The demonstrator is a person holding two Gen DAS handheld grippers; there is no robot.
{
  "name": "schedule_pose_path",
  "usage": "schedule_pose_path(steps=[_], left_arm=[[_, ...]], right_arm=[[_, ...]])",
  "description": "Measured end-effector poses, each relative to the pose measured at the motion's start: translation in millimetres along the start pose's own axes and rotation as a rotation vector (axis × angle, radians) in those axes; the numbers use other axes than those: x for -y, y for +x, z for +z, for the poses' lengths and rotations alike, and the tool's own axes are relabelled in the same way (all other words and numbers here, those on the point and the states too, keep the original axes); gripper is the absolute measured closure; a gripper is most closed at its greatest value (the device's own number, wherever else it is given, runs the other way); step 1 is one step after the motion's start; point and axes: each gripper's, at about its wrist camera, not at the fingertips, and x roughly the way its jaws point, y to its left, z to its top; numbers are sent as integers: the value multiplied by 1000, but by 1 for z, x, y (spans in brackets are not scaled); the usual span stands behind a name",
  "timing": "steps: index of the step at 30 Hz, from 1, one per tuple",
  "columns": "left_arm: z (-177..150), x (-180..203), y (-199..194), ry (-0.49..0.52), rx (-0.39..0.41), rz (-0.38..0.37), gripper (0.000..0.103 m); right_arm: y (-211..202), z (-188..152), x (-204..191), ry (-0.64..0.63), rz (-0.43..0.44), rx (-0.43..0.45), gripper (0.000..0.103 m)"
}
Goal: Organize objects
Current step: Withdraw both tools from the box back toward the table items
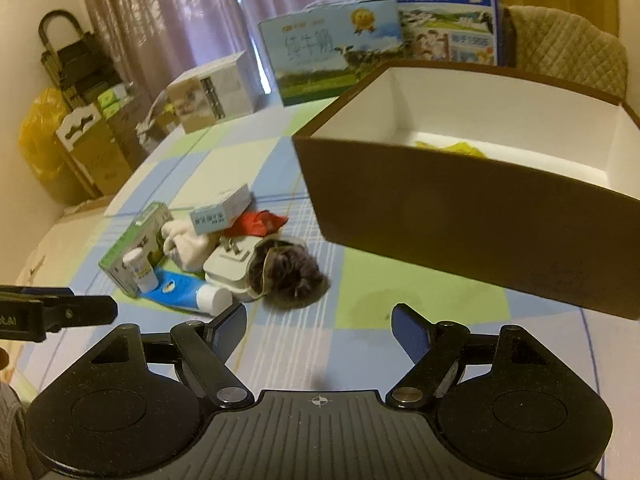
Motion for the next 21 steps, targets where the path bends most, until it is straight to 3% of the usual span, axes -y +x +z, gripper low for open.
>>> schedule_pose_path(steps=[21], left_arm=[[-5, -32, 26, -74, 3, 67, 12]], right_arm=[[67, 18, -25, -115, 4, -31, 27]])
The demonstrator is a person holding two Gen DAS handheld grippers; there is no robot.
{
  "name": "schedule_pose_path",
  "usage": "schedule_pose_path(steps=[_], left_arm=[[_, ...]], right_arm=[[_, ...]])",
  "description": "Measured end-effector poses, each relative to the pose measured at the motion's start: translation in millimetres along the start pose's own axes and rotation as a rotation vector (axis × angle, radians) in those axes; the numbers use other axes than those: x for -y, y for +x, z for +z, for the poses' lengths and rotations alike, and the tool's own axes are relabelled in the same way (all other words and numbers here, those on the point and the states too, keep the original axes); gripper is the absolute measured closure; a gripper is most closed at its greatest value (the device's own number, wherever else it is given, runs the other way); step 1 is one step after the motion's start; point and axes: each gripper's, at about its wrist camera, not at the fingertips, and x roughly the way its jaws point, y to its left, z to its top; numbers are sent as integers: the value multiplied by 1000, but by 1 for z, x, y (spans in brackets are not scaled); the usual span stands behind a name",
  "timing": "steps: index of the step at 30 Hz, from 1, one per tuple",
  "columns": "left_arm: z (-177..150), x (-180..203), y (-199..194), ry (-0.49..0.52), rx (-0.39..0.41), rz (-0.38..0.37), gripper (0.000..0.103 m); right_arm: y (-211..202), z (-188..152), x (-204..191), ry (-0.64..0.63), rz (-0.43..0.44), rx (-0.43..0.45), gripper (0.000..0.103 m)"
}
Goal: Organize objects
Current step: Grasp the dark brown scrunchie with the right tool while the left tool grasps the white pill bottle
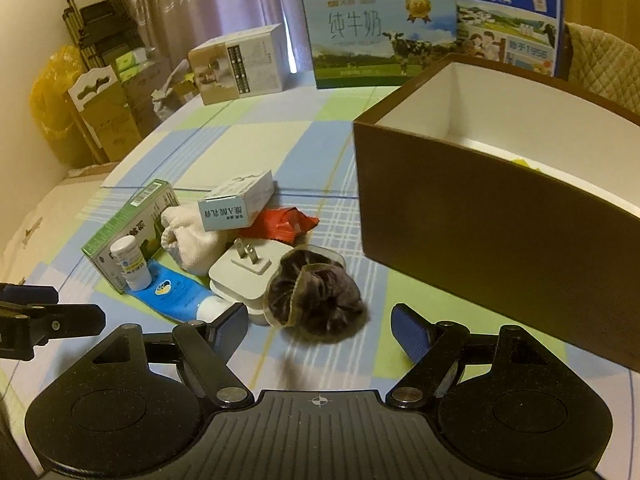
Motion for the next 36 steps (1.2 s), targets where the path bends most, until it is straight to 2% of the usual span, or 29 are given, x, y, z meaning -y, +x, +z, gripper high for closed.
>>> schedule_pose_path(steps=[9, 12, 13, 15, 17, 22, 27, 36], left_arm=[[2, 1, 17, -10, 16, 15, 18], [2, 1, 21, -10, 22, 10, 22], [2, 3, 22, -5, 24, 10, 25], [3, 5, 24, 10, 28, 5, 31], [3, 9, 25, 24, 40, 0, 33], [8, 13, 36, 51, 52, 30, 38], [11, 12, 52, 60, 42, 64, 42], [20, 7, 69, 54, 48, 125, 55]], right_arm=[[27, 3, 1, -9, -13, -3, 28], [32, 2, 2, -14, 5, -1, 42], [34, 2, 1, -22, 2, -4, 49], [36, 1, 0, -49, -20, -7, 61], [37, 0, 2, -59, -43, -15, 72], [34, 5, 16, -1, -98, -40, 74], [29, 8, 29, 64, -91, -50, 74], [30, 7, 30, 63, -93, -53, 74]])
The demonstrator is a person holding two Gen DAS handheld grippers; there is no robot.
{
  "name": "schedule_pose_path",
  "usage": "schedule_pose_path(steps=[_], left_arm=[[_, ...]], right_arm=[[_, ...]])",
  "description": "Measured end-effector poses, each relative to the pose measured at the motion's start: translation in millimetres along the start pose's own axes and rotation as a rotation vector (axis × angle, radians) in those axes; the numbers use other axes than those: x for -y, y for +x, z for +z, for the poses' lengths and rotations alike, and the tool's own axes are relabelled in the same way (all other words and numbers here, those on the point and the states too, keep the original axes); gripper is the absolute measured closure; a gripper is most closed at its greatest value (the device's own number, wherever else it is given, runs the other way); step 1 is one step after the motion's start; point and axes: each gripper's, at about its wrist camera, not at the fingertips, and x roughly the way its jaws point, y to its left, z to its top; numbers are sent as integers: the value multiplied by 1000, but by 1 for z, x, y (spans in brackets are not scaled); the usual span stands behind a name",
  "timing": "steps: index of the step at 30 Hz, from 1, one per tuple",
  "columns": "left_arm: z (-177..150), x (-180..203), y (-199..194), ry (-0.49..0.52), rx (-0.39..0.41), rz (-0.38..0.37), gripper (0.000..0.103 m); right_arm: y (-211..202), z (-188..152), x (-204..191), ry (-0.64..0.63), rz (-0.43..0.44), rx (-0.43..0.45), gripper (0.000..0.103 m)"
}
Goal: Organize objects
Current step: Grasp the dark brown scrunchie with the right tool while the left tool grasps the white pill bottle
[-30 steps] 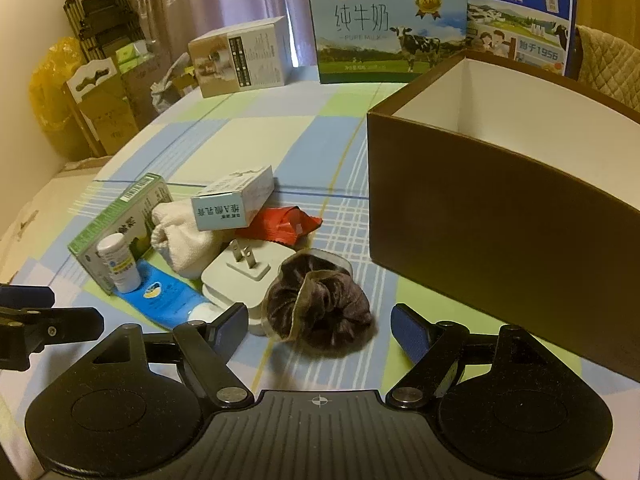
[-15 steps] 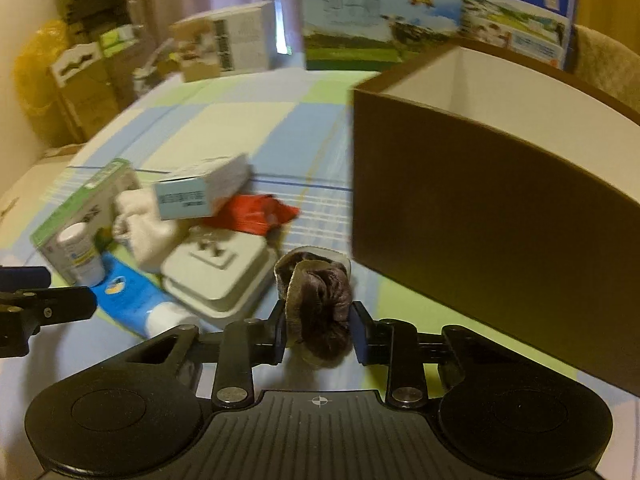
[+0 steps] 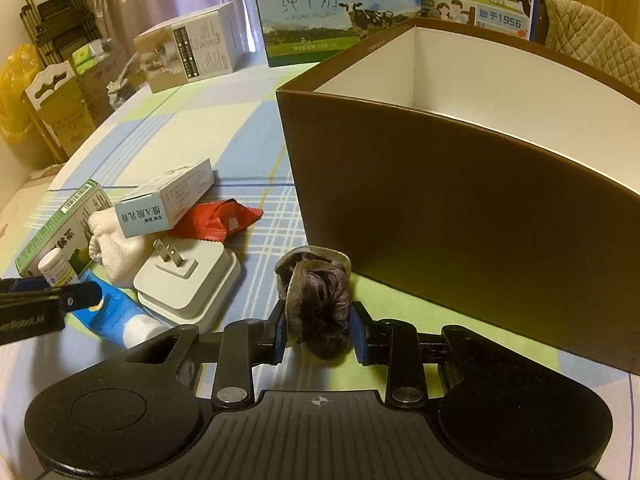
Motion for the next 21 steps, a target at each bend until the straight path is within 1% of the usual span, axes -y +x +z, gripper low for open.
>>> schedule_pose_path(steps=[2, 5, 8, 9, 12, 21], left_arm=[[1, -2, 4, -10, -5, 8, 62], [2, -4, 5, -24, -5, 9, 66], [2, -5, 3, -23, 0, 12, 75], [3, -6, 2, -25, 4, 9, 80], [2, -7, 0, -29, 1, -3, 80], [-2, -3, -7, 0, 2, -5, 80]], right_arm=[[0, 0, 0, -3, -1, 0, 74], [0, 0, 0, -10, -2, -1, 74], [1, 0, 0, -8, -1, -1, 74], [0, 0, 0, -9, -1, -2, 74], [0, 0, -1, -9, -1, -2, 74], [-2, -1, -1, -8, 2, -2, 74]])
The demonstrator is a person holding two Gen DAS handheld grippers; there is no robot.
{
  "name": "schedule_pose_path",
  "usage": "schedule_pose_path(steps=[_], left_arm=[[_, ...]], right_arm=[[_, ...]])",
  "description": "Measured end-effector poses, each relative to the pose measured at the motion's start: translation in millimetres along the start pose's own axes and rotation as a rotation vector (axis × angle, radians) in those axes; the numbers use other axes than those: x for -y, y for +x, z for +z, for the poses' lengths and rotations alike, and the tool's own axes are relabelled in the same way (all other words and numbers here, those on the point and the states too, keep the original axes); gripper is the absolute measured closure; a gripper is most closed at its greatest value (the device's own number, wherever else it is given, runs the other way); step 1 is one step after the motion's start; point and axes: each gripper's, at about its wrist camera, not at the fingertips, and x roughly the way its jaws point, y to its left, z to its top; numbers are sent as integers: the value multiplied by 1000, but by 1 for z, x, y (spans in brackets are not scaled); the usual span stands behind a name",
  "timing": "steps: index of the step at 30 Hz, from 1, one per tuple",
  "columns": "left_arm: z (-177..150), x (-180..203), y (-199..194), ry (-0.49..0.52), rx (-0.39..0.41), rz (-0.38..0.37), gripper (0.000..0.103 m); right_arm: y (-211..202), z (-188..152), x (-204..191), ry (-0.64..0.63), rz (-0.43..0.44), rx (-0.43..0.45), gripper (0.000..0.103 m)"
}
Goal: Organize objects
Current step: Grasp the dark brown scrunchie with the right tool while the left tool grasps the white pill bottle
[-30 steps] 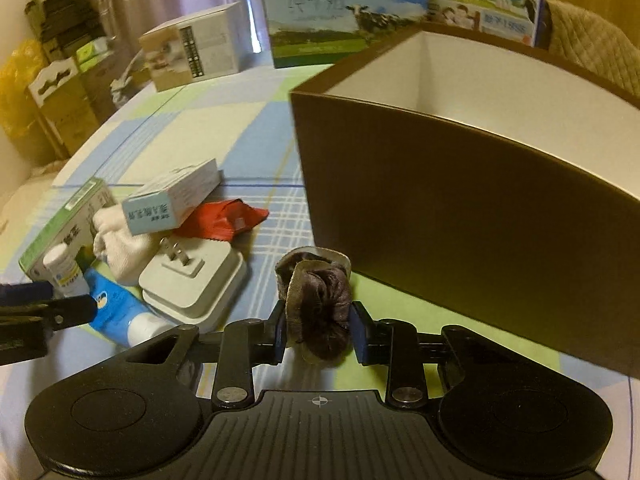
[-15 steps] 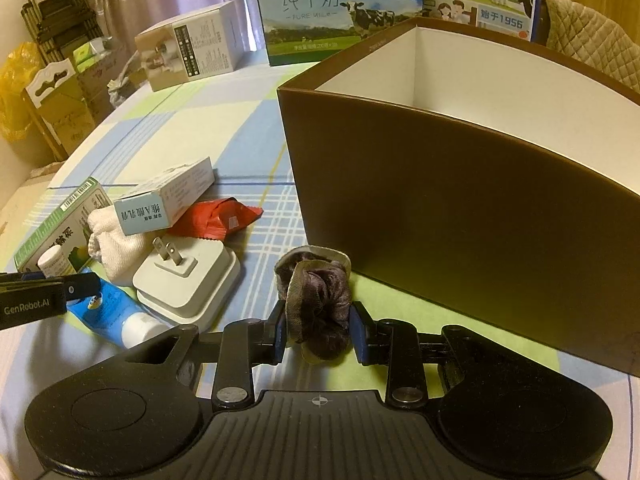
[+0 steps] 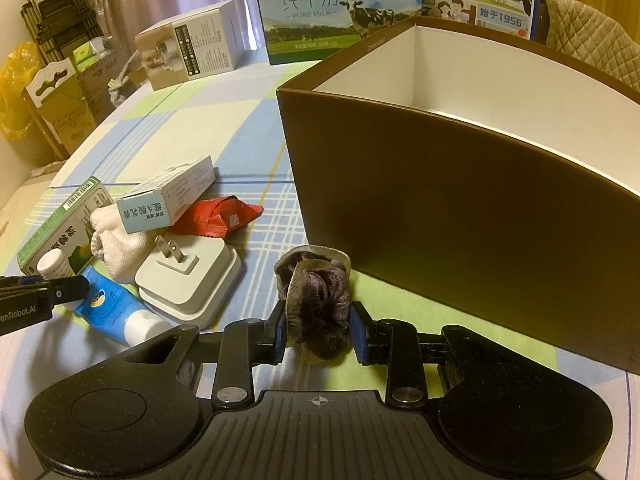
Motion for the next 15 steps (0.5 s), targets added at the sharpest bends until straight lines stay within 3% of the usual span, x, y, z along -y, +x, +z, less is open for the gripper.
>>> schedule_pose_path(steps=[15], left_arm=[[-2, 11, -19, 35, 9, -42, 80]], right_arm=[[-28, 1, -5, 4, 48, 30, 76]])
